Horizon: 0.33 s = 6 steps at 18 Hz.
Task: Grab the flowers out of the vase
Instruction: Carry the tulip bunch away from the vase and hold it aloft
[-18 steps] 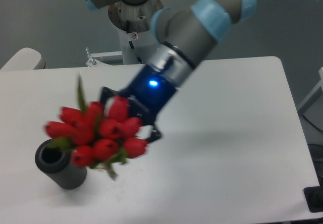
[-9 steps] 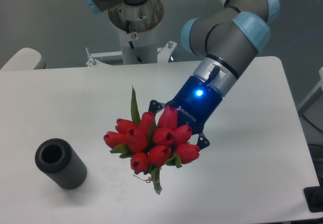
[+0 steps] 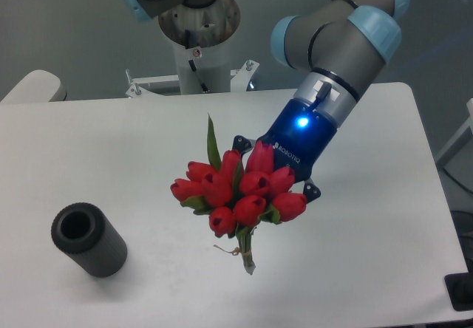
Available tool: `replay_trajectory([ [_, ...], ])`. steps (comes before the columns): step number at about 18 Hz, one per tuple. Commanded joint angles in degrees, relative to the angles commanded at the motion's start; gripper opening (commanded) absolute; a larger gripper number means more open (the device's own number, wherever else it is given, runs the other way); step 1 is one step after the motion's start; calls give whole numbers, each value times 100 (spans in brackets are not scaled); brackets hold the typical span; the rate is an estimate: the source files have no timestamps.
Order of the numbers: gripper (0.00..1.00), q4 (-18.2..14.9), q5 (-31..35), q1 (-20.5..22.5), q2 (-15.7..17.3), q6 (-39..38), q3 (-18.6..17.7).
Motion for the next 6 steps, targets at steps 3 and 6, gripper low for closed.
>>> replay_trajectory([
  [3,39,9,26,0,44,167,-105],
  [6,39,0,132,0,70,220,-158],
])
